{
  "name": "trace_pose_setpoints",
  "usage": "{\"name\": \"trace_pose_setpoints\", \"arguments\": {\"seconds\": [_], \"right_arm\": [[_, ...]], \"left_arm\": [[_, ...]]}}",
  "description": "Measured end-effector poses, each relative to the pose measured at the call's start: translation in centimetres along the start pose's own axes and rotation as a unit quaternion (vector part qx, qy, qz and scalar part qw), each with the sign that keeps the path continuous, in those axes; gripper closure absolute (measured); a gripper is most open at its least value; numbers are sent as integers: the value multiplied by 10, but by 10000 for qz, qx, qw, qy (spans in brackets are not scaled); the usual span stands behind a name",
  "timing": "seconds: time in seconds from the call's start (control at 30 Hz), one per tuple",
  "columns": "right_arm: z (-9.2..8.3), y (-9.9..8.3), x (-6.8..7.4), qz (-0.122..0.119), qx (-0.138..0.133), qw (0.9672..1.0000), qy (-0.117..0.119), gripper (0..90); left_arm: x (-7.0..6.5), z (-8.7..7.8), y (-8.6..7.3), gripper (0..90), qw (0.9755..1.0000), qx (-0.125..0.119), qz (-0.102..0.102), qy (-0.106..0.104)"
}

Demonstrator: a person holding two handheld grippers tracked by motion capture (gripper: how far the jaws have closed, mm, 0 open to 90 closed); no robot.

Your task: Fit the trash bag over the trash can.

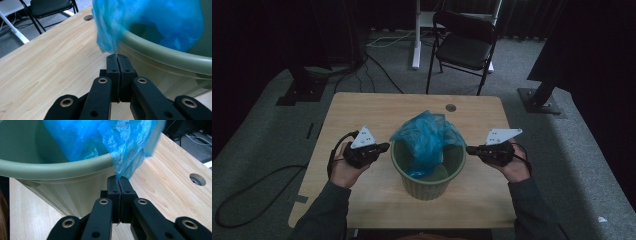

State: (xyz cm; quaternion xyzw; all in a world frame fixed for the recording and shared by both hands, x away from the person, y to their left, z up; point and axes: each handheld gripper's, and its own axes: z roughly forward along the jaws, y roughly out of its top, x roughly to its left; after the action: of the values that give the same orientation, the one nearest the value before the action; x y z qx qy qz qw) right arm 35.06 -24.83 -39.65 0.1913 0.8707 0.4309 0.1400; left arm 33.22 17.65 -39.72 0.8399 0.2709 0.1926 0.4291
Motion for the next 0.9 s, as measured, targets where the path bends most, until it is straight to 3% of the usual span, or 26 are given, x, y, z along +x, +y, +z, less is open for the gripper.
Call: {"name": "trace_pose_setpoints", "arguments": {"seconds": [0.27, 0.57, 0.9], "right_arm": [[5, 3, 4, -58, 21, 9999, 105, 883], [3, 4, 6, -41, -21, 9998, 214, 852], [4, 5, 4, -1, -24, 9999, 137, 836]], "left_arm": [[-7, 2, 1, 882, 9999, 1, 80, -100], [-10, 0, 0, 854, 9997, -46, 38, -222], [-11, 2, 0, 847, 9997, -63, -30, -236]]}}
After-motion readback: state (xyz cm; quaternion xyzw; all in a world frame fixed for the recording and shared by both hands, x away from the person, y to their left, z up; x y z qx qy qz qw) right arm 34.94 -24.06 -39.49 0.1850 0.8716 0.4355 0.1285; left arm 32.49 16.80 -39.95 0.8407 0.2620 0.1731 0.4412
